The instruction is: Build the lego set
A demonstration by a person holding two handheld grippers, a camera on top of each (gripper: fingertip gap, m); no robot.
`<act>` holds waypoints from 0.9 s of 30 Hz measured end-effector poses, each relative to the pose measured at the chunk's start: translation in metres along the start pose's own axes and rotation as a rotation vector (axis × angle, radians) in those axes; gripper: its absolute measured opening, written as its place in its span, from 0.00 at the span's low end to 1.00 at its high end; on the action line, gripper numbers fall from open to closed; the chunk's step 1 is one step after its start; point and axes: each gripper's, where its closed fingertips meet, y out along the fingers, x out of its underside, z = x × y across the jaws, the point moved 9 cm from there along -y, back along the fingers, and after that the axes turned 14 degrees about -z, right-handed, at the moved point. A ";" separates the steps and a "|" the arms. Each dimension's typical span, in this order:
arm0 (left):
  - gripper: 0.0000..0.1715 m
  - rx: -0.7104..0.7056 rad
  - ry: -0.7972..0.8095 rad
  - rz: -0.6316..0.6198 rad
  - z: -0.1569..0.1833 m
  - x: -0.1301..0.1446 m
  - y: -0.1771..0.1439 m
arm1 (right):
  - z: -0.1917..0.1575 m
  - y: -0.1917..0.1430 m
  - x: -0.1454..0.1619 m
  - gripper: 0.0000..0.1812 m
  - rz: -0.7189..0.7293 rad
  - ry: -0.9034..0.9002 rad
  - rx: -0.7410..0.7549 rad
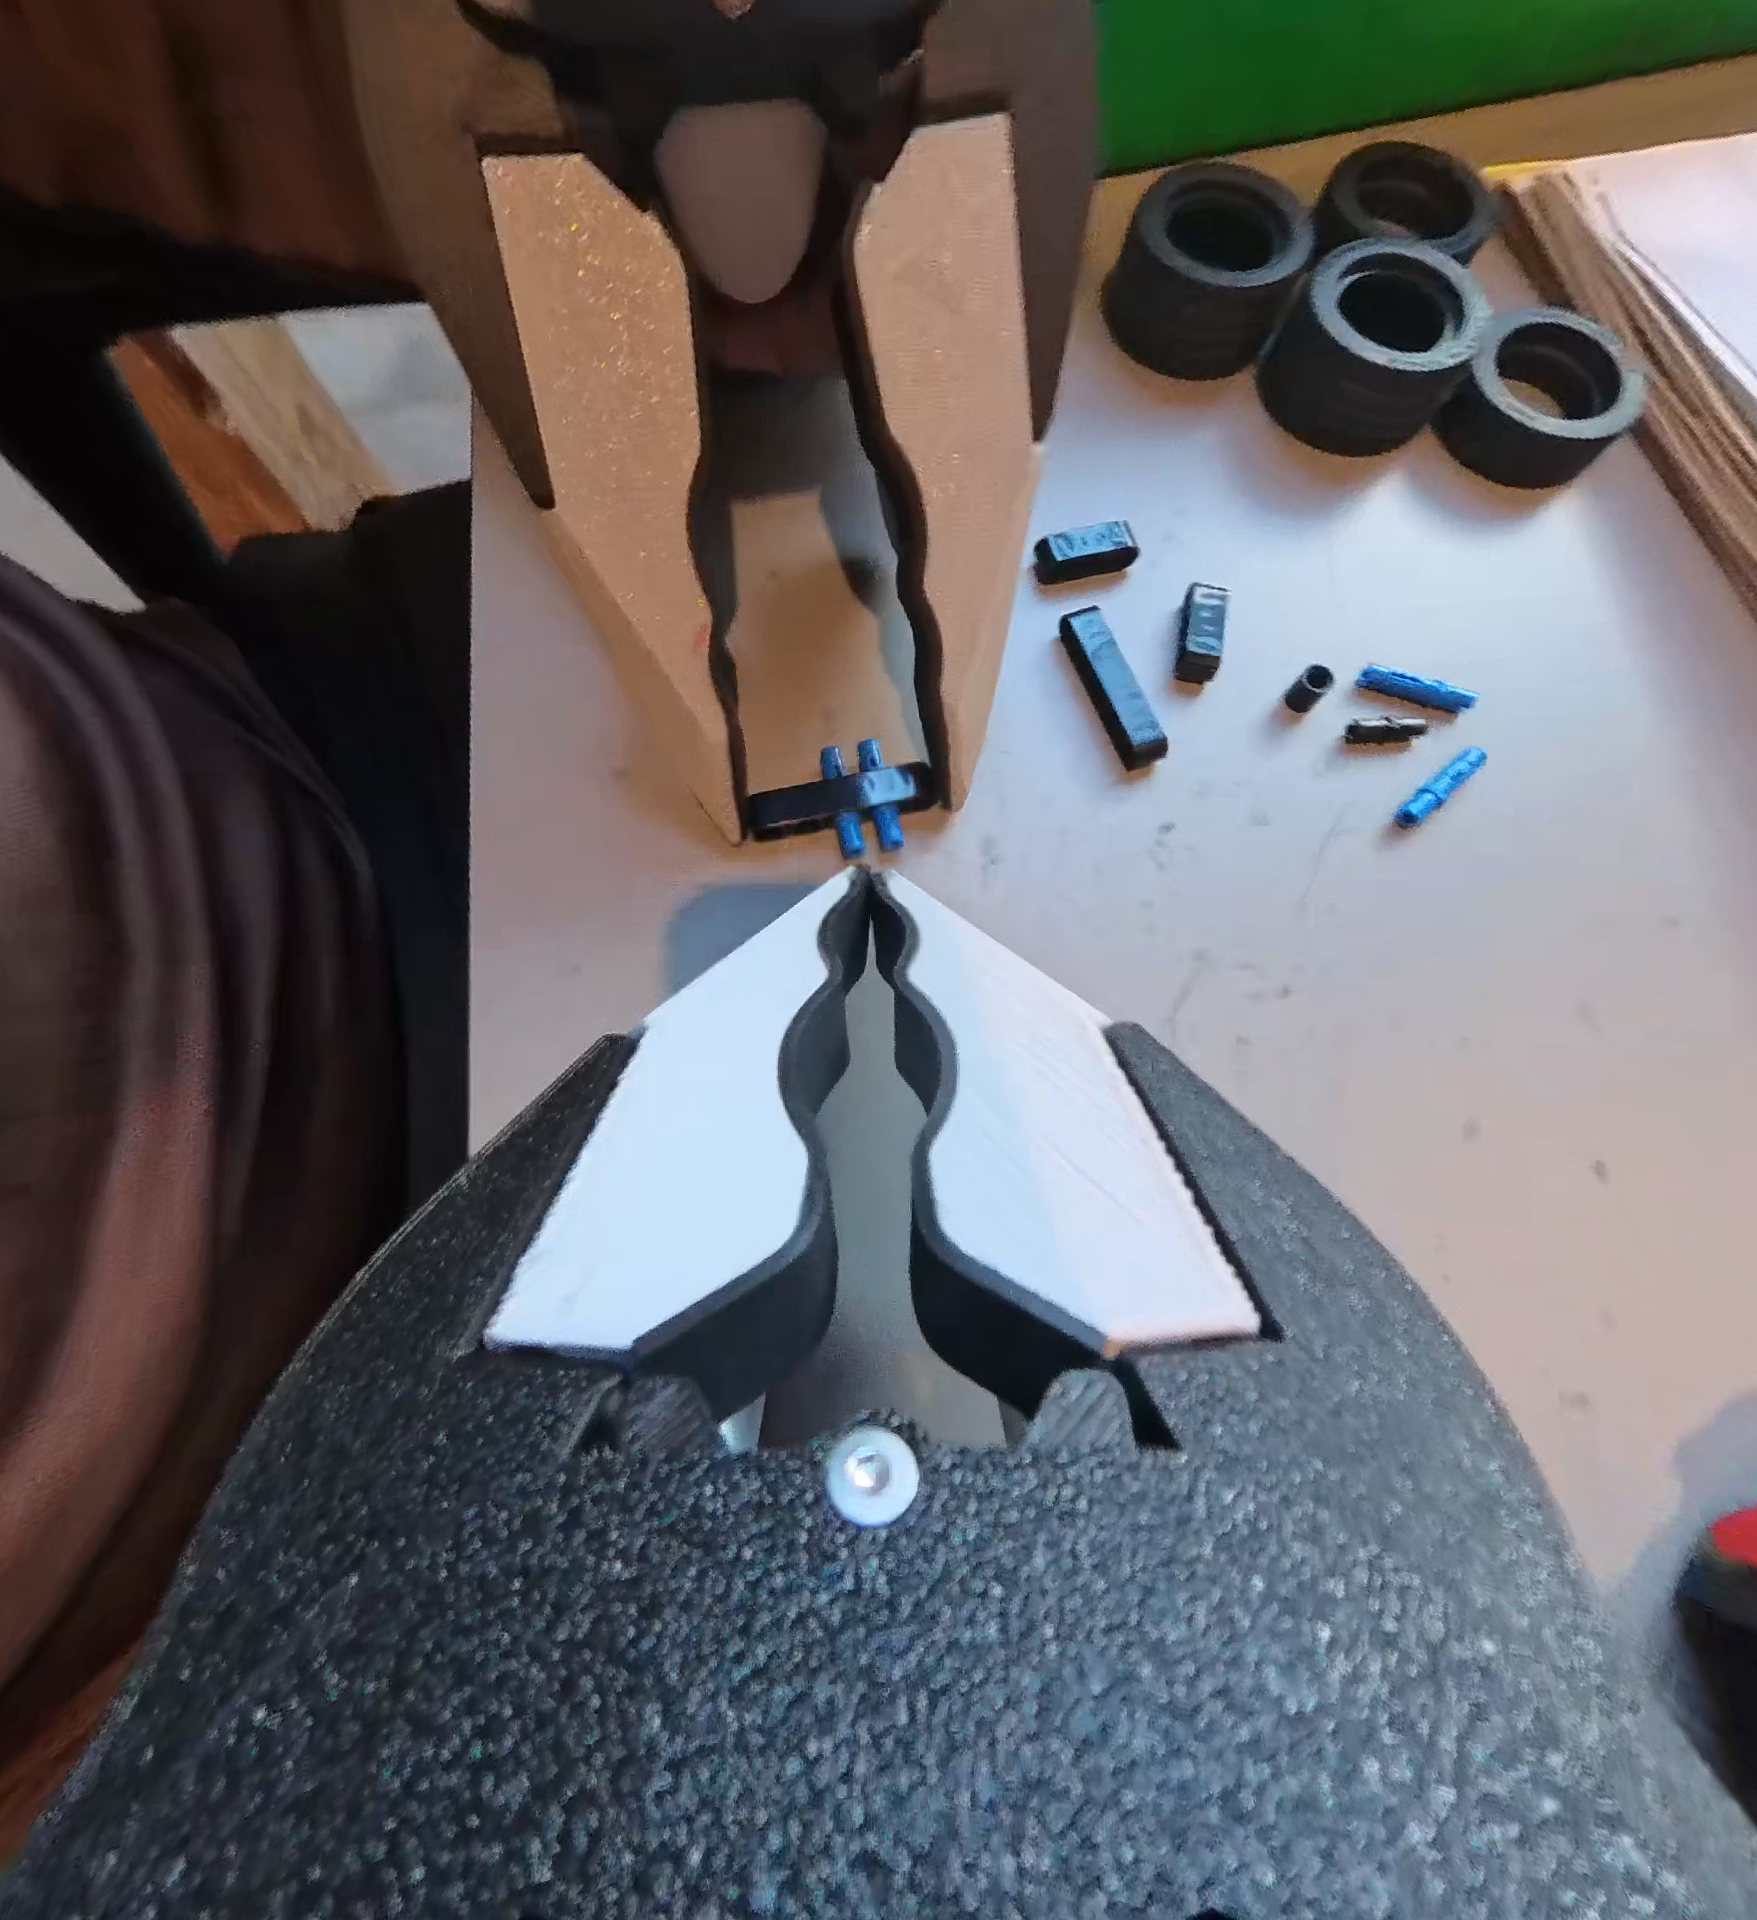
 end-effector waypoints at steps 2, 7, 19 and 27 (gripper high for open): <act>0.25 -0.047 -0.022 0.002 -0.001 0.001 -0.001 | -0.002 -0.006 0.002 0.00 0.041 0.043 -0.002; 0.33 -0.071 -0.047 0.000 0.004 0.002 -0.002 | -0.005 -0.008 0.005 0.00 0.039 0.063 0.059; 0.42 -0.105 -0.125 -0.007 0.008 0.009 -0.005 | 0.039 -0.014 0.003 0.07 0.101 0.322 0.310; 0.45 -0.080 -0.122 -0.011 0.008 0.009 -0.005 | 0.080 0.019 -0.024 0.10 -0.028 0.353 0.379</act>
